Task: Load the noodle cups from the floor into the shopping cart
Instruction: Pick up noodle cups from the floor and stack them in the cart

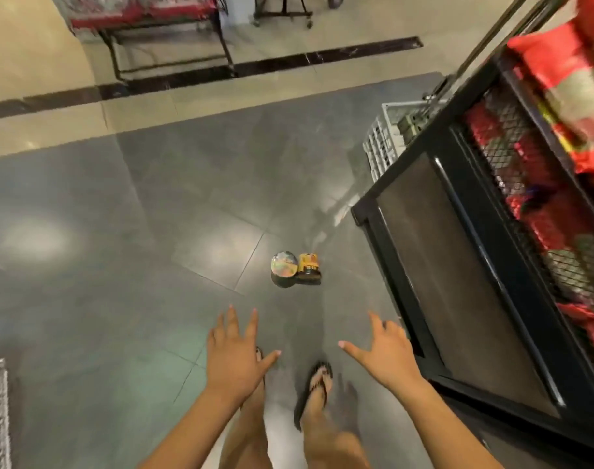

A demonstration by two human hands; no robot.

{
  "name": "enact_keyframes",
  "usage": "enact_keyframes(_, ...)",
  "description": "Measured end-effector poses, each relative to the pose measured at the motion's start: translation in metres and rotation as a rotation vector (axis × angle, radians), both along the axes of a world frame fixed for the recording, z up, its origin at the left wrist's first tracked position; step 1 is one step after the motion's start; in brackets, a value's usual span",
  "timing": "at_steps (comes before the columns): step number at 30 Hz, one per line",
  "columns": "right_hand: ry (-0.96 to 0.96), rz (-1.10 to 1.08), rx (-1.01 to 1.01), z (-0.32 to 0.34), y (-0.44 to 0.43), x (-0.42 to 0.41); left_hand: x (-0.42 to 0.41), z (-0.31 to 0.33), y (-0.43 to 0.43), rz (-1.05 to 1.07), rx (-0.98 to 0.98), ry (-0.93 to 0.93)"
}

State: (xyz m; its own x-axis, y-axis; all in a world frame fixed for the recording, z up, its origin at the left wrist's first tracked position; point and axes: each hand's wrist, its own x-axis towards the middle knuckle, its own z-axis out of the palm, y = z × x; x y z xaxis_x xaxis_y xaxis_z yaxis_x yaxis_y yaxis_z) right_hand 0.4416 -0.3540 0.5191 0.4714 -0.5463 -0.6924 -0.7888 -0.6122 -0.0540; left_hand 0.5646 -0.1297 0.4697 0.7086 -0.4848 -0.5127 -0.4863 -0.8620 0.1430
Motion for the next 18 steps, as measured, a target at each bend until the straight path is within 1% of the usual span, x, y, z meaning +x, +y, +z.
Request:
enact_keyframes(4,0.021,0.027,0.034,-0.095,-0.029,0.031,0.023,-0.104,-0.019,-0.087,0.035,0.037)
enact_keyframes(9,0.044,0.111,0.029,-0.247,-0.065,0.066,0.051,-0.244,-0.041,-0.073,-0.061,-0.043)
enact_keyframes(14,-0.069,0.237,-0.039,-0.398,-0.102,0.101,0.084,-0.390,-0.077,-0.084,-0.106,-0.130)
enact_keyframes(18,-0.159,0.407,-0.078,-0.495,-0.131,0.129,0.109,-0.487,-0.115,-0.167,-0.183,-0.212)
